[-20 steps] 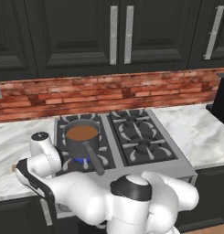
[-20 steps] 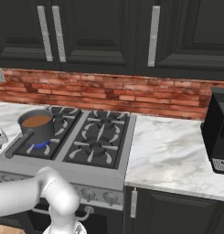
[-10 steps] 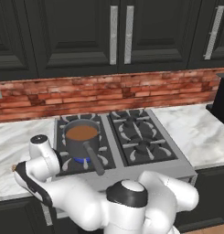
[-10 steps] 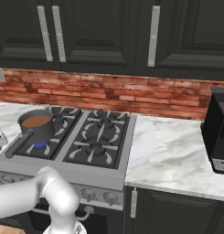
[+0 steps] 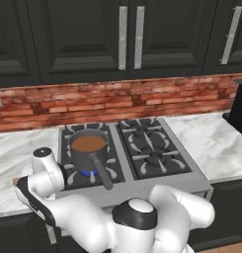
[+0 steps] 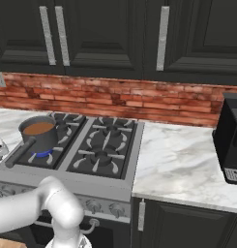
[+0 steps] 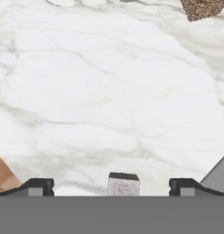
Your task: Pick up the sugar cube(s) and place them in the saucepan with hot chocolate.
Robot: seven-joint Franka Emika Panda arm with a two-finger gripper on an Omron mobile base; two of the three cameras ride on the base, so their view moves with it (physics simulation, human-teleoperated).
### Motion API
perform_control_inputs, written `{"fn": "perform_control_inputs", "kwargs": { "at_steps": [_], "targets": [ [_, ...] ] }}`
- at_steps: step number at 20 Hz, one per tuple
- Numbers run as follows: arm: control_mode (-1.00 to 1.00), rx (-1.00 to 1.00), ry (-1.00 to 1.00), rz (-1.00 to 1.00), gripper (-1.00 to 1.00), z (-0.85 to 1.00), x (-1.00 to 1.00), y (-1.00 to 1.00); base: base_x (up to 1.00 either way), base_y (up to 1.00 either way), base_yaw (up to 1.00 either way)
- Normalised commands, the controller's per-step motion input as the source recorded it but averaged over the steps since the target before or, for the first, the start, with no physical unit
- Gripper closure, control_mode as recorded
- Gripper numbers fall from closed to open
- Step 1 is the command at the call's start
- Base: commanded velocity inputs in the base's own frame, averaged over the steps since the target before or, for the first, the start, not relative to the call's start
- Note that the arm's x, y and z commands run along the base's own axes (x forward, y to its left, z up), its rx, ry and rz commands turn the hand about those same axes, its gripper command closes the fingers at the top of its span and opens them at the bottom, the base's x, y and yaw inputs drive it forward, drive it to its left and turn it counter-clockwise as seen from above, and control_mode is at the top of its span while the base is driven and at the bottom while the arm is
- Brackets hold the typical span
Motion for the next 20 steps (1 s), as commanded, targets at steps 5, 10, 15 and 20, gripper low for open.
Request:
{"fn": "perform_control_inputs", "kwargs": {
  "at_steps": [5, 10, 15, 20],
  "targets": [
    [-1.0, 0.0, 0.0, 0.0, -1.0, -0.19, 0.1, 0.0, 0.0, 0.0, 0.0],
    [-1.0, 0.0, 0.0, 0.0, -1.0, -0.08, 0.08, 0.0, 0.0, 0.0, 0.0],
    [-1.0, 0.0, 0.0, 0.0, -1.0, 0.0, 0.0, 0.0, 0.0, 0.0, 0.0],
    [-1.0, 0.0, 0.0, 0.0, -1.0, 0.0, 0.0, 0.0, 0.0, 0.0, 0.0]
  ]
}}
